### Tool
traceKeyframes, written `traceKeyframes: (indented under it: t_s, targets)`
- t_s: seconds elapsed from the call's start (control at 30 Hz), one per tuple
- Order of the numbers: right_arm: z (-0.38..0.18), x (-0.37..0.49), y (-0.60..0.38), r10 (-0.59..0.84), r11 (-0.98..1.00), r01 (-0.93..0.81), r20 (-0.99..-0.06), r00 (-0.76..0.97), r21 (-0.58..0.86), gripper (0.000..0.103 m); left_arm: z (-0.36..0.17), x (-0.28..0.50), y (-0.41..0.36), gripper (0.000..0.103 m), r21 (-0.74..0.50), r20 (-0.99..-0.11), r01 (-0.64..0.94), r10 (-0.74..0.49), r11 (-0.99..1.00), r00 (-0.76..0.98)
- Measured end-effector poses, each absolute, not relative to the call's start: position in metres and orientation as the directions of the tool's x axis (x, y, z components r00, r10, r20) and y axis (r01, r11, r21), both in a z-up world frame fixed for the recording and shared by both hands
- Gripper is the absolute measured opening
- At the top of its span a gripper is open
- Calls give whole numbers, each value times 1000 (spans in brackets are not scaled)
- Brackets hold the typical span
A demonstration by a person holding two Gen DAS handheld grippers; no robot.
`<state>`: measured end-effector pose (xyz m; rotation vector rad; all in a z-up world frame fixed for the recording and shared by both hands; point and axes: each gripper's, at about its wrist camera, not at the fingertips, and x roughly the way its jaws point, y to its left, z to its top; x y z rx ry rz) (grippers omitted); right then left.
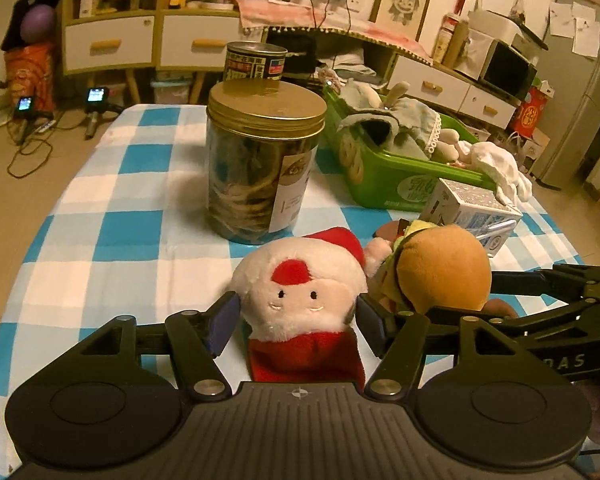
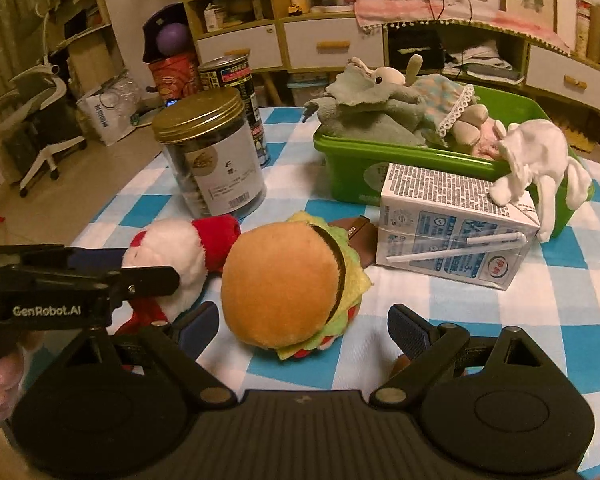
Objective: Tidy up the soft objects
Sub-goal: 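Grasp the hamburger plush with the right tool while the left tool holds Santa, then carry the Santa and hamburger plushes over the green tub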
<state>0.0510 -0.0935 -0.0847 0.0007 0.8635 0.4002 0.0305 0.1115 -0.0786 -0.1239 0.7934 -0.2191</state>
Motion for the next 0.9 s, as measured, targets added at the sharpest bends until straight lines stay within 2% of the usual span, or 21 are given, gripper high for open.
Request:
traceKeyframes:
  t_s: [0.1, 0.17, 0.2, 0.33, 0.53, 0.9]
  targets:
    - [-86, 53, -91, 328, 932, -330, -734, 595, 149, 63, -80, 33, 112, 60, -196, -691, 144, -241, 970, 681]
    - [-85, 53, -90, 332, 931, -332, -727, 601, 151, 50, -79, 33, 111, 55, -193, -690, 142, -237, 971, 684]
    - [-85, 54, -89, 344, 927, -339, -726, 596, 161, 37, -78, 34, 110, 54, -190, -689, 141, -234, 972, 686]
    - [-82, 53, -88, 349, 924, -349, -710, 612, 154, 27, -73, 32, 106, 50, -168, -681, 147, -223, 975, 698]
    - [-74, 51, -93, 374, 918, -353, -694, 615, 182, 23, -64, 28, 104, 49, -163, -658, 157, -225, 974, 718]
    - [-46, 44, -113, 422, 905, -340, -639, 643, 256, 23, -37, 23, 100, 49, -186, -596, 179, -256, 966, 761]
